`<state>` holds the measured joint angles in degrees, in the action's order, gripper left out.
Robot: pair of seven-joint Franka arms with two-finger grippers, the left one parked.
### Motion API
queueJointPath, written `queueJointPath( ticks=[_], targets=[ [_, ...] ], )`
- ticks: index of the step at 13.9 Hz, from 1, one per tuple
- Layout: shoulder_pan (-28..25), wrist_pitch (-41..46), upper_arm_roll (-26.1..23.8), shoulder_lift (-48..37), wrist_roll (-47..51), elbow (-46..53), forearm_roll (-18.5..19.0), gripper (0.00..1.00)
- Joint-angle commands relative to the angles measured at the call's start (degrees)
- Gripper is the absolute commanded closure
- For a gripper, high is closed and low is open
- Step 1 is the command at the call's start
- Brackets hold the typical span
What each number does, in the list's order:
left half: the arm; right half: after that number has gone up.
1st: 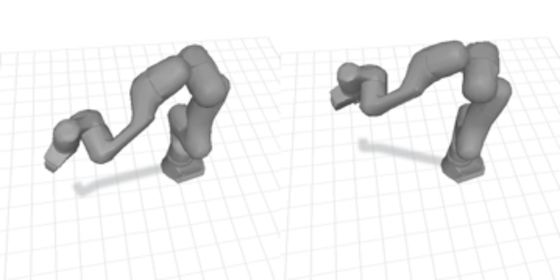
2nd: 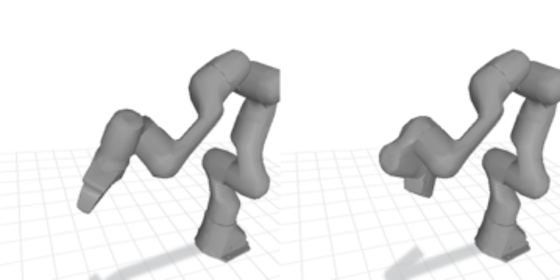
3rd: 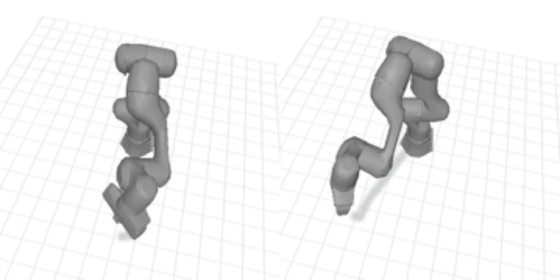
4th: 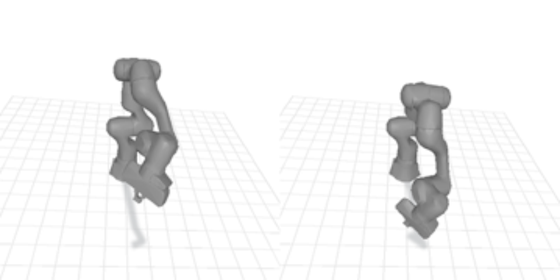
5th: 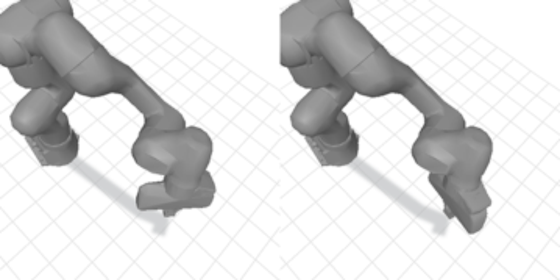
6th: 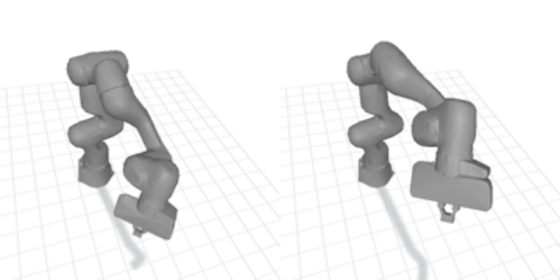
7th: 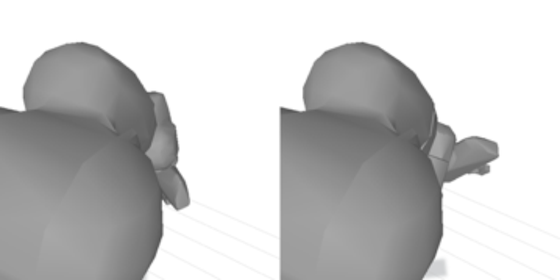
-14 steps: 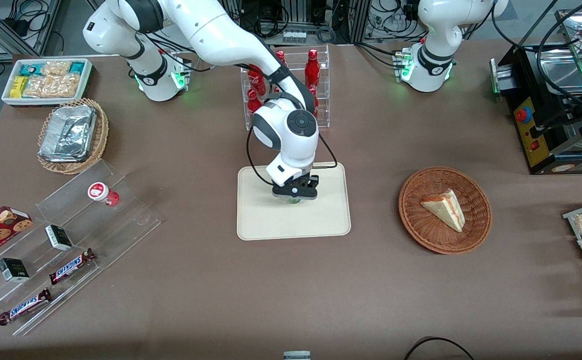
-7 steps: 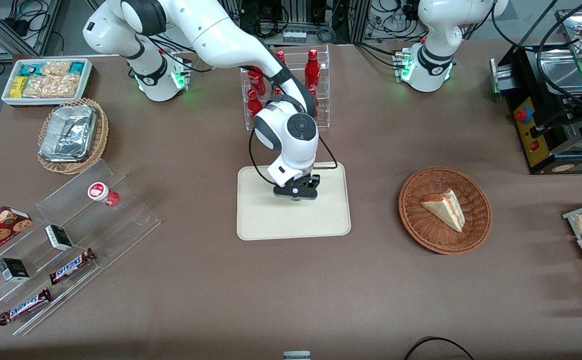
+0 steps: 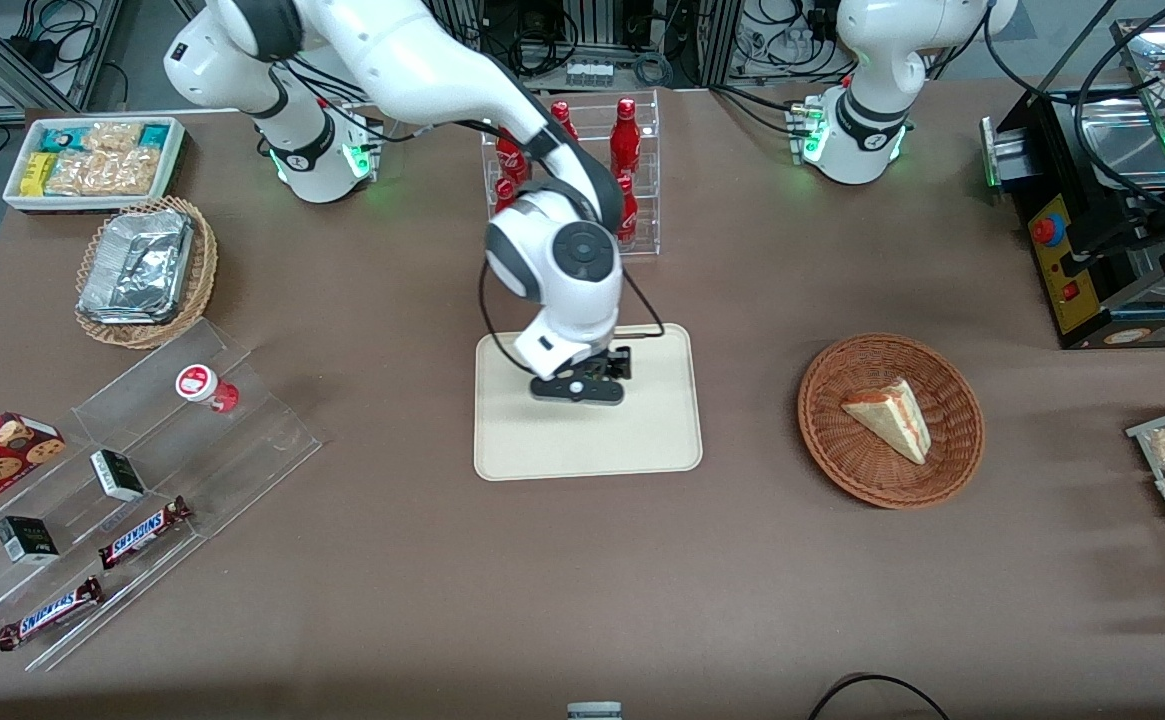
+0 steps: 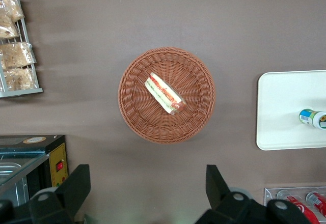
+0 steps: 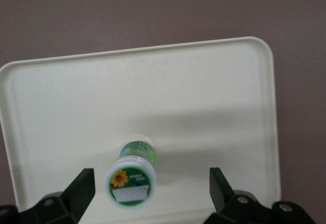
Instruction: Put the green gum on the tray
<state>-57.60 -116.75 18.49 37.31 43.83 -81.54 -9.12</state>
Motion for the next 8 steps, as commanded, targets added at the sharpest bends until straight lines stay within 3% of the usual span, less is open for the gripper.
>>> queueJointPath(
  ticks=[1, 5, 8],
  targets=[
    [3.19, 8.35, -0.30, -8.54, -5.32, -1.43, -1.61, 0.00],
    [9.25, 16.90, -0.12, -20.14, -13.24, -5.89, -1.17, 0.00],
    [9.96, 17.17, -0.12, -32.34, -13.42, -15.72, 7.41, 0.00]
  ],
)
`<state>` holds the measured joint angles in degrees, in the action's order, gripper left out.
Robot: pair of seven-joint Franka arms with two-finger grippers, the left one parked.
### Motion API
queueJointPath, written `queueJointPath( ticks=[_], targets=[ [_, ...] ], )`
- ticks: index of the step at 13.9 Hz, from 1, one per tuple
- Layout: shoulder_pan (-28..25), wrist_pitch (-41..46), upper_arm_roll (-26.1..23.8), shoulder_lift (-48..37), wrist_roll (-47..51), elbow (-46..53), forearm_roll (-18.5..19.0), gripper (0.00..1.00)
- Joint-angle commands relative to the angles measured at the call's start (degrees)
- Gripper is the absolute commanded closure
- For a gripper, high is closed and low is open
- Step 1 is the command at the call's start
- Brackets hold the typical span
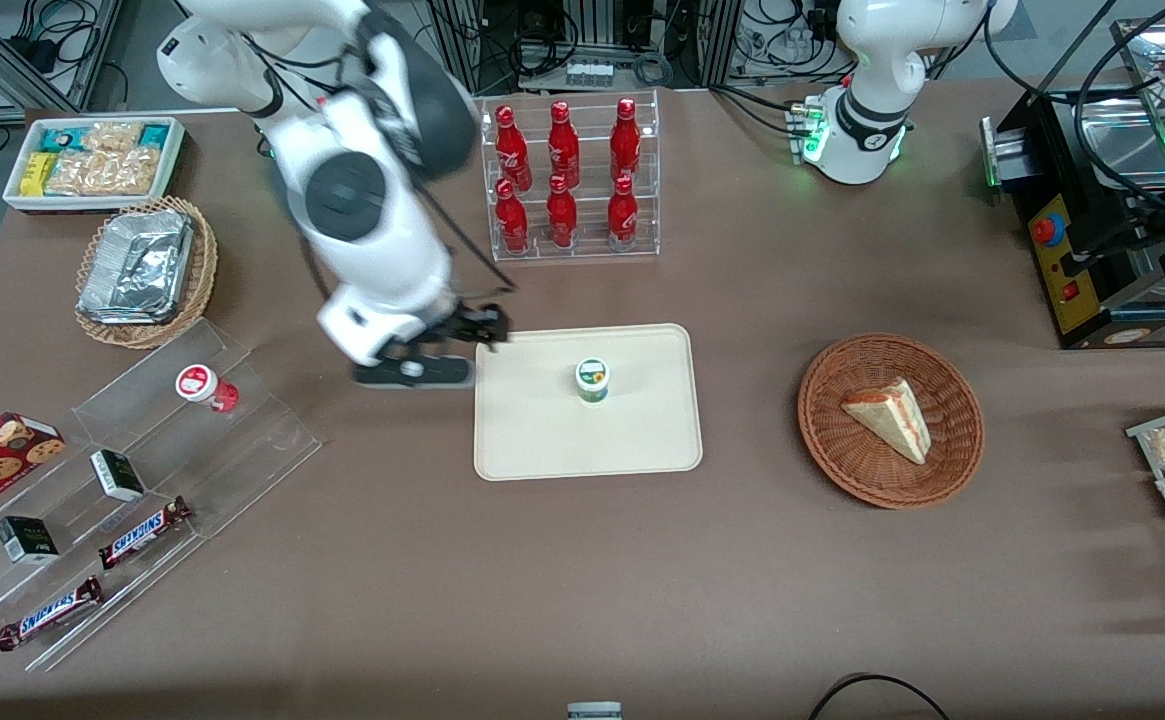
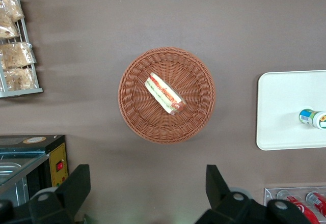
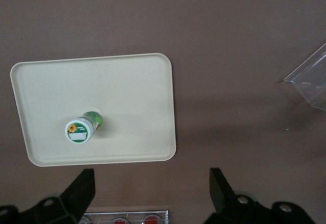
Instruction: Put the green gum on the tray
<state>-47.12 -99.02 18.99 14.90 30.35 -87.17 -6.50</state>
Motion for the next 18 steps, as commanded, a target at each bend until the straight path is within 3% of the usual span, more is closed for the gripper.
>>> queueJointPath(
  ticks=[1, 5, 10, 15, 18],
  targets=[
    [-0.17, -0.12, -0.62, -13.72, -0.02, -12.73, 6.22, 0.00],
    [9.29, 6.02, -0.71, -18.85, -10.63, -13.82, 6.50, 0.00],
    [22.48, 9.02, -1.93, -17.37, -20.59, -9.52, 6.42, 0.00],
    [39.80, 9.29, -16.33, -16.66, -20.59, -8.28, 6.50, 0.00],
    [43.07, 8.58, -17.14, -16.22, -26.01, -7.40, 6.42, 0.00]
  ],
)
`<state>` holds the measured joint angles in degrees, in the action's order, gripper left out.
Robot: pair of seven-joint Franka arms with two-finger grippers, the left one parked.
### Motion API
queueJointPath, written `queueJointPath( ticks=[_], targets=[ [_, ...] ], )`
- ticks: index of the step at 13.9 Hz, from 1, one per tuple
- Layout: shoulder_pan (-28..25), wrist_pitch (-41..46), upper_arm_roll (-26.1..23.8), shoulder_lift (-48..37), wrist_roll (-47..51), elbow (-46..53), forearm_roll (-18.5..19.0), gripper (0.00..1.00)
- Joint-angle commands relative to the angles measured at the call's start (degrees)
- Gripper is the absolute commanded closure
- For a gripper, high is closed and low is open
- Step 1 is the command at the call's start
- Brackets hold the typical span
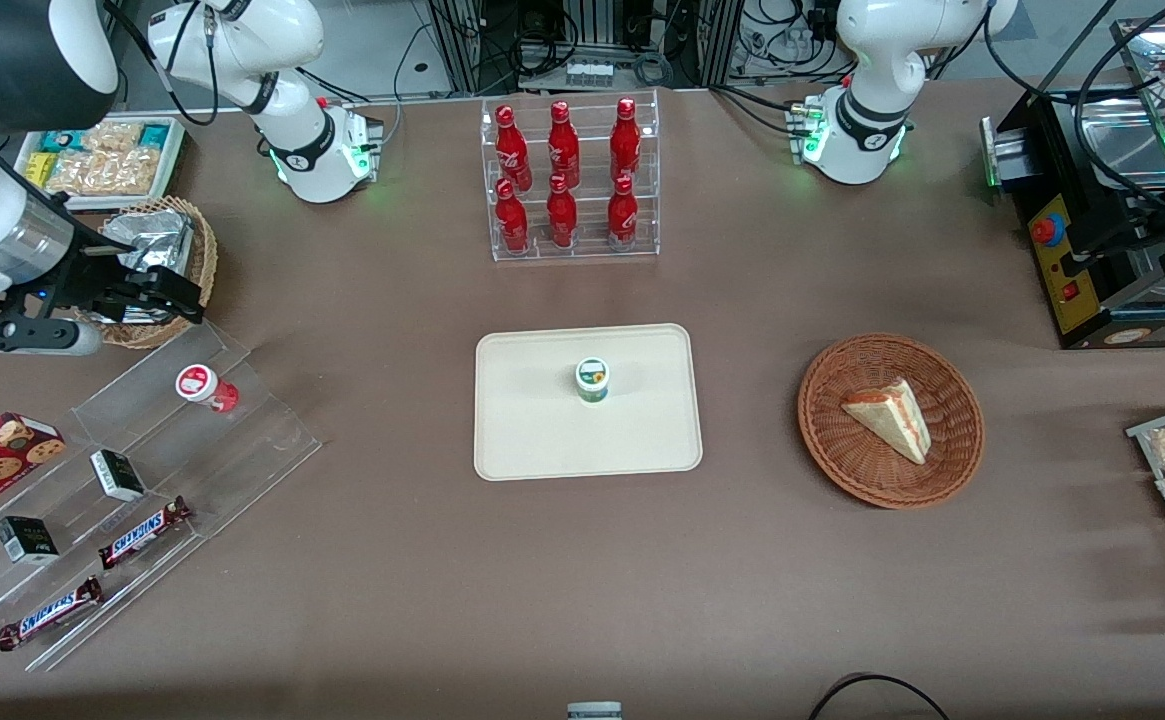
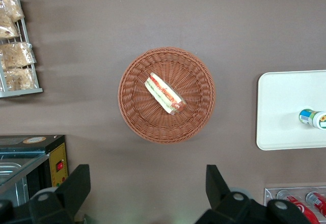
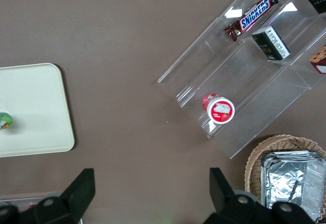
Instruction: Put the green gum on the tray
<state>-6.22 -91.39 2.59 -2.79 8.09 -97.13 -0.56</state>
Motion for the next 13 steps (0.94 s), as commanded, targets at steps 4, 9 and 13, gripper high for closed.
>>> queueJointPath(
  ticks=[4, 9, 13],
  targets=[
    [3.68, 1.22, -0.74, 3.40, -5.80, 5.37, 0.38, 0.00],
    [5.08, 1.39, -0.74, 6.03, -7.56, 8.52, 0.47, 0.00],
    [4.82, 1.48, -0.66, 5.96, -6.95, 8.80, 0.12, 0.00]
  ],
)
